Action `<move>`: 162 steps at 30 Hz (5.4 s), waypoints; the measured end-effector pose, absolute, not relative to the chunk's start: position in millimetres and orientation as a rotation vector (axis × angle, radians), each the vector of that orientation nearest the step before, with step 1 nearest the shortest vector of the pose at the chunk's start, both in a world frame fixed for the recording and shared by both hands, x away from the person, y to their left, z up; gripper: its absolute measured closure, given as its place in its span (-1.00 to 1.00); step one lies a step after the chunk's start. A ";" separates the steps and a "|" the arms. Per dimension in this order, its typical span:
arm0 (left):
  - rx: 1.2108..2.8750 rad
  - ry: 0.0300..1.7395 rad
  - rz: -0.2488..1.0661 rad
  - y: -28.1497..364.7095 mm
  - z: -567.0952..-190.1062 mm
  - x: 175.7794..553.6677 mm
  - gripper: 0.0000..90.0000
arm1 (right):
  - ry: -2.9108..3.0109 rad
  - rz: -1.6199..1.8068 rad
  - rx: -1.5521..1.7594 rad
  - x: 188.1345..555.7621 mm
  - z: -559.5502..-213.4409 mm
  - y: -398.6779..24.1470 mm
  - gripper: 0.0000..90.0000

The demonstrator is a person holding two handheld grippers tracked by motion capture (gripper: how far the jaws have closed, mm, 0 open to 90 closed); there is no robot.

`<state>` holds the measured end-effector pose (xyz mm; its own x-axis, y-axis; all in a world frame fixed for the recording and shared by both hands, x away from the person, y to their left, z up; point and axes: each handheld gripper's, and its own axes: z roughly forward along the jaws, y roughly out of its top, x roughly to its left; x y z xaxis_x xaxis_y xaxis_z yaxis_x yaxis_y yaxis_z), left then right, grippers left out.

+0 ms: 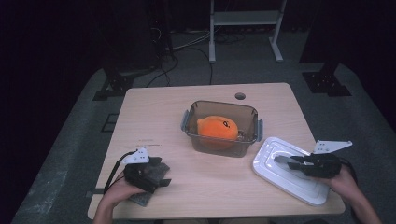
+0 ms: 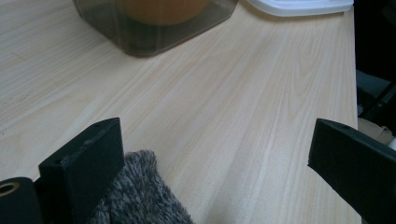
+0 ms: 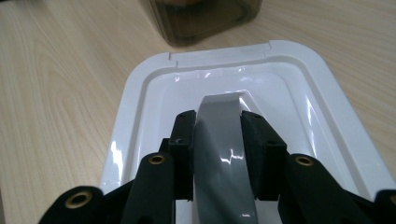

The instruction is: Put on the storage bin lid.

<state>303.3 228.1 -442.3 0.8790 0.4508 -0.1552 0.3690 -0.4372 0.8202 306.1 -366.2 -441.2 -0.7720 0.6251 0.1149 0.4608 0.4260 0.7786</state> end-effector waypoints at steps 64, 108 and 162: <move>2.074 0.595 0.110 230.4 -442.1 303.2 -0.94 | 2.464 1.350 0.693 311.3 -298.7 -350.1 0.46; 2.056 0.608 0.098 235.2 -444.6 306.8 -0.94 | 2.571 1.387 0.476 381.1 -269.8 -242.7 0.46; 2.062 0.567 0.095 231.8 -442.5 304.8 -0.95 | 2.640 1.377 0.420 443.8 -288.8 -183.4 0.46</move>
